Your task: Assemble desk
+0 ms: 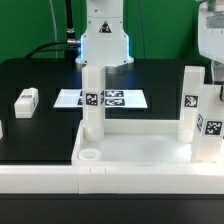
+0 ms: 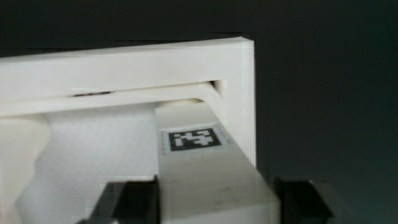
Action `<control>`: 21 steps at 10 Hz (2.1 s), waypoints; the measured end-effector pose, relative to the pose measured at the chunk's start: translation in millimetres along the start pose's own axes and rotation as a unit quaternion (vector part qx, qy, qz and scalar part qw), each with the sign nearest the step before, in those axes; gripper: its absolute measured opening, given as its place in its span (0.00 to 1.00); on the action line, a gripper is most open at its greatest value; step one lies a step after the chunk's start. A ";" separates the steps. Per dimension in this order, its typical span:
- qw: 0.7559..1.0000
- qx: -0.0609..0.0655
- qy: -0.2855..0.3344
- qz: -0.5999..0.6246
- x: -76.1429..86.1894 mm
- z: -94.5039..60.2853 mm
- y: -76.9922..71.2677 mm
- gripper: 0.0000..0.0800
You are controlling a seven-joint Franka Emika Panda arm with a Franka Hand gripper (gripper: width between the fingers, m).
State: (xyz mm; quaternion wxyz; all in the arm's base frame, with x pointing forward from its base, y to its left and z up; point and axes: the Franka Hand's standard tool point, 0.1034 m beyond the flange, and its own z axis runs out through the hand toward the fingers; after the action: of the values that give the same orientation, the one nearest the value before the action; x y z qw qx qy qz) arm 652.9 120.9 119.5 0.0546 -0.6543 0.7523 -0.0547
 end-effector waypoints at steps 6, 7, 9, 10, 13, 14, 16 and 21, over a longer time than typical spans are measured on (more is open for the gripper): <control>0.985 0.025 -0.001 -0.170 -1.5 9.8 6.1 0.81; 0.975 0.023 0.001 -0.221 -0.4 11.1 8.7 0.81; 0.962 0.024 0.002 -0.273 -0.6 10.7 7.6 0.81; 0.951 0.024 0.003 -0.308 -0.4 10.8 7.5 0.81; 0.852 0.023 0.010 -0.523 13.5 9.0 1.1 0.81; 0.811 0.018 0.005 -0.585 16.0 8.9 0.2 0.81; 0.770 0.017 0.008 -0.638 20.0 9.3 -1.5 0.81; 0.780 0.020 0.010 -0.625 19.6 9.5 -2.6 0.50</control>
Offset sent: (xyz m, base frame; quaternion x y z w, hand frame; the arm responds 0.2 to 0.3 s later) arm 0.0000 0.0000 0.0000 0.0000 0.0000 -0.0650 0.9979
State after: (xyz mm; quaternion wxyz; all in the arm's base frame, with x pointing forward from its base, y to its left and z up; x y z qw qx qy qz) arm 654.2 101.0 110.3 0.0145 -0.9792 0.1770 -0.0985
